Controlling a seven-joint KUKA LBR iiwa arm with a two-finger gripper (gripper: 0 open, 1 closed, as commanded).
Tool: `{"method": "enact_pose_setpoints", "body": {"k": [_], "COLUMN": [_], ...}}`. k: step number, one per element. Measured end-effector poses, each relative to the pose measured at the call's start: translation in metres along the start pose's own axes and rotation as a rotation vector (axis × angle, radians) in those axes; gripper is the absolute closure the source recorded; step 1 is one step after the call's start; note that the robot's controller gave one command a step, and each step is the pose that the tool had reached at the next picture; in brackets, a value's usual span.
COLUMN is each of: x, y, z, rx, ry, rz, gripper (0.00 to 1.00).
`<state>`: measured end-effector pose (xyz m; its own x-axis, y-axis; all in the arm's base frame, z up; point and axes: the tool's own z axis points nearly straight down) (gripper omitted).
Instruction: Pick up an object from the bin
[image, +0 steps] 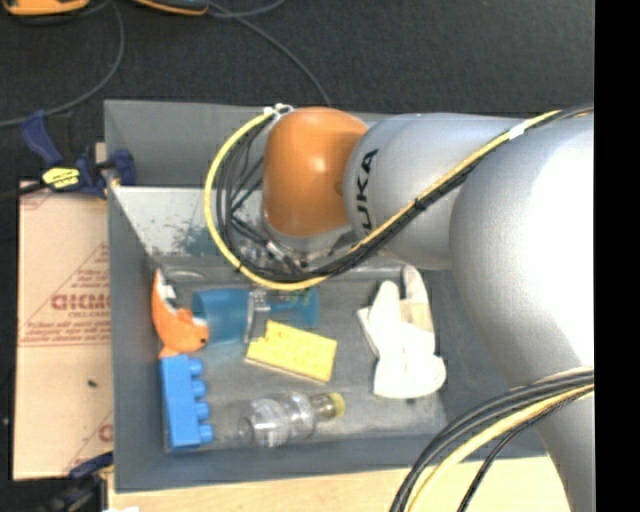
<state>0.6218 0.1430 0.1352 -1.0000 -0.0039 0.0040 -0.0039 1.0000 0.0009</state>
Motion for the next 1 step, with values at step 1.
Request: {"method": "enact_pose_setpoints", "body": {"k": [1], "x": [-0.0016], "y": [-0.0006], "z": [-0.0052], "rx": [-0.001], "ry": [-0.007], "rz": [0.003], "gripper": [0.00]}}
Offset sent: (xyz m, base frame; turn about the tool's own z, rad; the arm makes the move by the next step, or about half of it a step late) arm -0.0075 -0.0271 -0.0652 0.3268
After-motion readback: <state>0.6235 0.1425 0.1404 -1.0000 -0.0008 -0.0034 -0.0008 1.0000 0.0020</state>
